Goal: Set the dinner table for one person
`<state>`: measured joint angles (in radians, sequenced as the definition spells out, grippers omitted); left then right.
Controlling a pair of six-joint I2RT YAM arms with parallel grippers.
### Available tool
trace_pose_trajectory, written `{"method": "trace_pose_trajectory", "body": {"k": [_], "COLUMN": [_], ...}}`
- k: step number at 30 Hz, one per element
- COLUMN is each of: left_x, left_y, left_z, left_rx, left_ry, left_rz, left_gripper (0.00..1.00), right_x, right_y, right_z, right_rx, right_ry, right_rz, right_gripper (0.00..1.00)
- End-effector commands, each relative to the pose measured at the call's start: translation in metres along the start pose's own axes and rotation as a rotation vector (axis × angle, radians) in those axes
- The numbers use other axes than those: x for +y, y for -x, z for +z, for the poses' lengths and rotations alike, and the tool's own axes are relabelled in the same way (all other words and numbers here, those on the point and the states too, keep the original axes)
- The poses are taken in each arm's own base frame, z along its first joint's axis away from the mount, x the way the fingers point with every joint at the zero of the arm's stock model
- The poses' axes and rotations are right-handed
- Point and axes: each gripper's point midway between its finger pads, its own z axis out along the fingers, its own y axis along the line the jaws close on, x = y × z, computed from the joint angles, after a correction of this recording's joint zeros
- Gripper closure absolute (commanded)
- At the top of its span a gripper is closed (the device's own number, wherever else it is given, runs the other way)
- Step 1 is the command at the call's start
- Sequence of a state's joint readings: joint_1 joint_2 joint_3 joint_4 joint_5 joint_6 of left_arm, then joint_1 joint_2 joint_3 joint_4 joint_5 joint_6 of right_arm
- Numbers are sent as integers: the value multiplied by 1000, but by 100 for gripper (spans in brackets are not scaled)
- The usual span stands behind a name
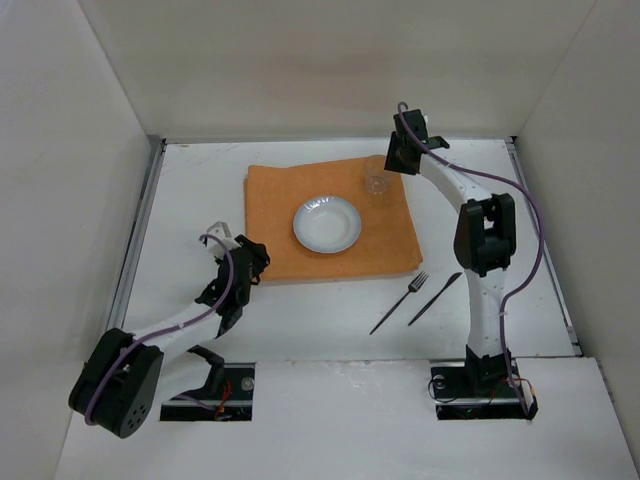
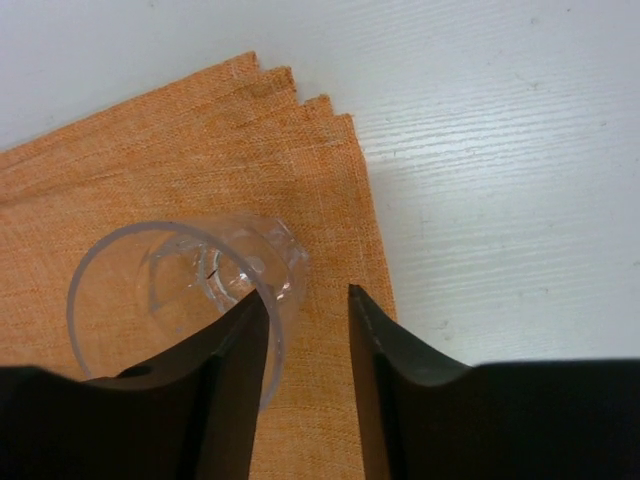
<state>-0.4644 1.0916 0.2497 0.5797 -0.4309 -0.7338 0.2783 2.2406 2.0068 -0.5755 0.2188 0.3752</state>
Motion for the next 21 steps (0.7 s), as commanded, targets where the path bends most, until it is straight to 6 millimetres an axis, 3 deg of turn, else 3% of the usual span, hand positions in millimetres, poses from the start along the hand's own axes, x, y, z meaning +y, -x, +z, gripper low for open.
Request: {"method": "trace_pose_trajectory", "body": {"k": [1,6,9,11,13,16,17,21], "left_x": [-31,-63,-93,-122,-148,-184,-194,-212], "left_y": [24,18,5,-15,-34,-71,-84,-132], "left_z": [-2,-14,-22,-32,-43,-65,-74,-104], "left_rx": [-71,-55,-20,25,68,162,194,290], "left_ry": [-74,-164,-240,-321,-400,-527,-571,-672], "left_rz": [6,57,149,243,319,450,494,667], "left_gripper": [65,66,66,66,66,66,66,66], "right_x": [18,17,10,2,-7,-23,-30,-58], "right_y": [57,71,65,55,39,14,5,-35], "right_z": [-61,-120,-151,-165,-177,-193,-198,-209], "right_rx": [-168,-271,-326,-352,-376,-428,-445,-472], "right_ry": [64,123,160,171,186,205,206,187], "right_rz": [26,60,107,140,193,268,288,349], "right_gripper": [53,44,42,42,52,88,93,94]}}
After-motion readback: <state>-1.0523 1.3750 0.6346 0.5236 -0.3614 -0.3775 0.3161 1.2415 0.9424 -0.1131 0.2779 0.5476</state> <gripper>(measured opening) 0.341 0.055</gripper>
